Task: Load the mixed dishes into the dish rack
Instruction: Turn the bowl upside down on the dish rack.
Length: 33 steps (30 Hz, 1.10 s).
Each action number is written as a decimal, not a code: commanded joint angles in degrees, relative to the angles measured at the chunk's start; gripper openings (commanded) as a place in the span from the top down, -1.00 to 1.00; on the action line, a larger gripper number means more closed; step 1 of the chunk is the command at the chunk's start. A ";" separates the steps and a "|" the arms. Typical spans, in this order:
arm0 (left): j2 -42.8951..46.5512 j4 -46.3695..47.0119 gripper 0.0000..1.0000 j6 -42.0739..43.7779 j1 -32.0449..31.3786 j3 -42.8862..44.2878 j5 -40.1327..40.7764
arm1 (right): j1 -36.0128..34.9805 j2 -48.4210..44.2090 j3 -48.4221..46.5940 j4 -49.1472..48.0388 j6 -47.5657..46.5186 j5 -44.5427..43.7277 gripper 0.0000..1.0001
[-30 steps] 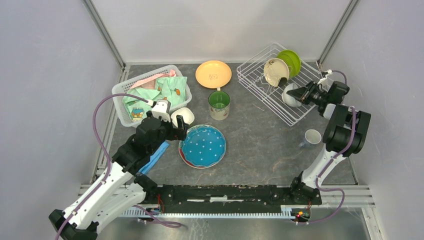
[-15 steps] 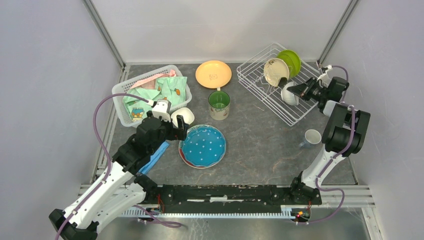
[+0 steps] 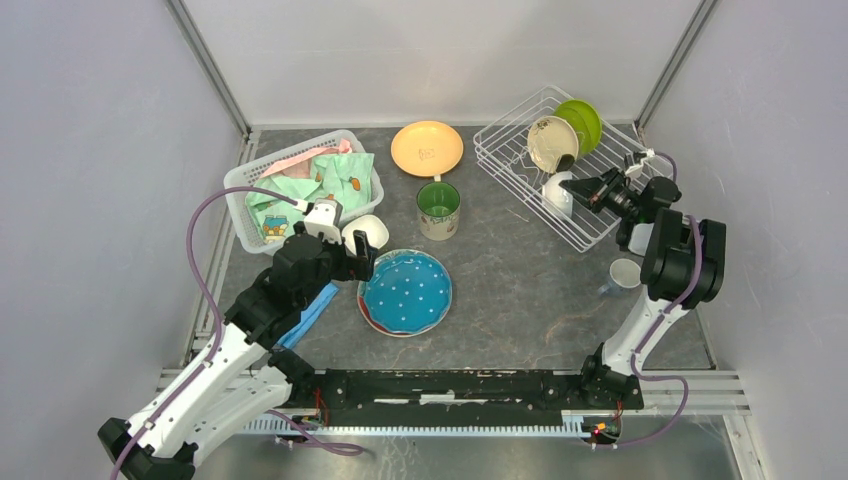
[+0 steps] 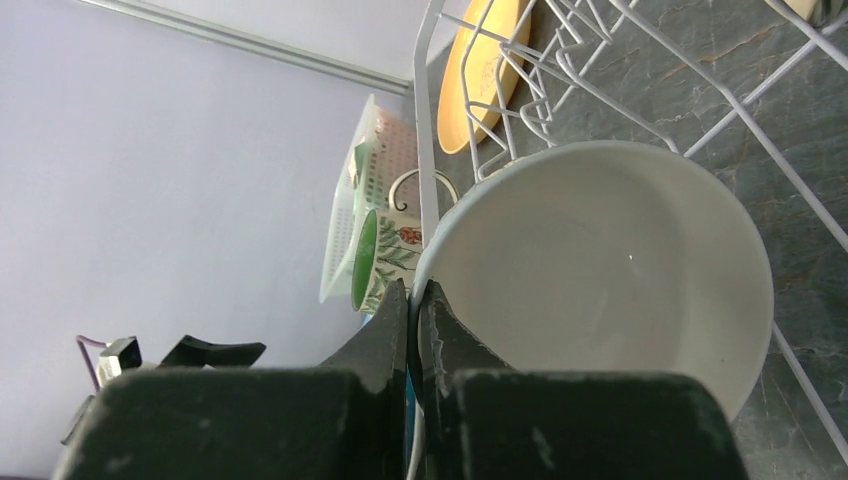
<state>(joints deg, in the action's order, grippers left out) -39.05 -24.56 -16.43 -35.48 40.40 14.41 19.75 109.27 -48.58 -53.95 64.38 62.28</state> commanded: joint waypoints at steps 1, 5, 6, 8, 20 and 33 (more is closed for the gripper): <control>0.69 1.62 -0.99 1.98 -0.20 0.13 -0.81 | 0.65 1.82 1.41 -8.13 6.67 1.19 0.99; 0.99 1.70 -0.99 1.92 -0.20 0.12 -0.44 | 1.90 2.69 1.99 -6.17 5.47 0.68 0.90; 1.07 1.69 -0.99 1.92 -0.20 0.08 -0.44 | 2.16 2.80 1.91 -4.85 4.30 0.69 0.84; 1.00 1.68 -0.99 1.92 -0.20 0.03 -0.44 | 2.80 2.89 1.49 -0.19 1.30 0.35 0.80; 0.90 1.68 -0.99 1.92 -0.24 0.14 0.03 | 6.17 4.33 0.34 11.91 -7.61 -1.11 0.70; 1.43 1.62 -0.99 1.84 -0.20 0.13 -0.06 | 6.36 5.89 2.83 -19.19 18.86 -0.23 0.99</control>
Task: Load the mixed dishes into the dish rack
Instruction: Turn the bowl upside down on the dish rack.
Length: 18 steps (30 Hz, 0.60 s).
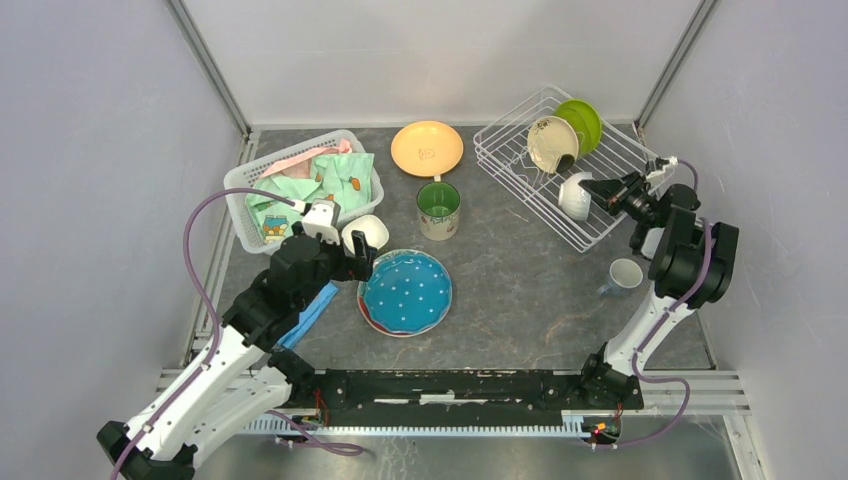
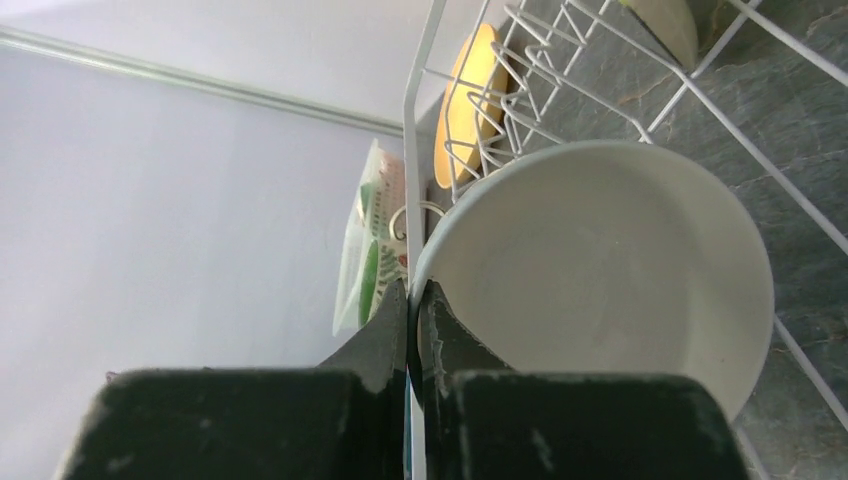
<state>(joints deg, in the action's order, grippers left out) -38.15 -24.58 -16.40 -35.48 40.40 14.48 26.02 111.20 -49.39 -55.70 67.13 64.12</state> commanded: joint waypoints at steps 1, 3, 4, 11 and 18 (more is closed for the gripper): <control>0.52 1.71 -0.99 1.77 -0.22 0.12 -0.27 | -0.07 5.34 3.83 -23.63 21.20 -2.12 0.99; 0.32 1.89 -0.99 1.81 -0.20 0.00 -0.49 | -0.18 8.17 3.86 -37.15 31.80 -2.61 0.99; 0.22 2.02 -0.99 1.80 -0.20 -0.12 -0.68 | -0.22 9.66 3.86 -44.05 37.75 -3.24 0.99; -1.64 2.02 -0.99 1.90 -0.20 0.08 -1.26 | -1.01 13.27 4.39 -53.57 45.38 -3.31 0.99; -0.99 1.81 -0.99 1.75 -0.20 -0.01 0.61 | -0.32 12.15 6.60 -45.29 37.55 -2.00 0.90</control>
<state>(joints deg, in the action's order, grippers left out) -39.92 -24.51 -16.43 -35.48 40.40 14.48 25.78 120.29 -47.18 -86.08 100.09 60.34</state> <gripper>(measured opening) 0.994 0.052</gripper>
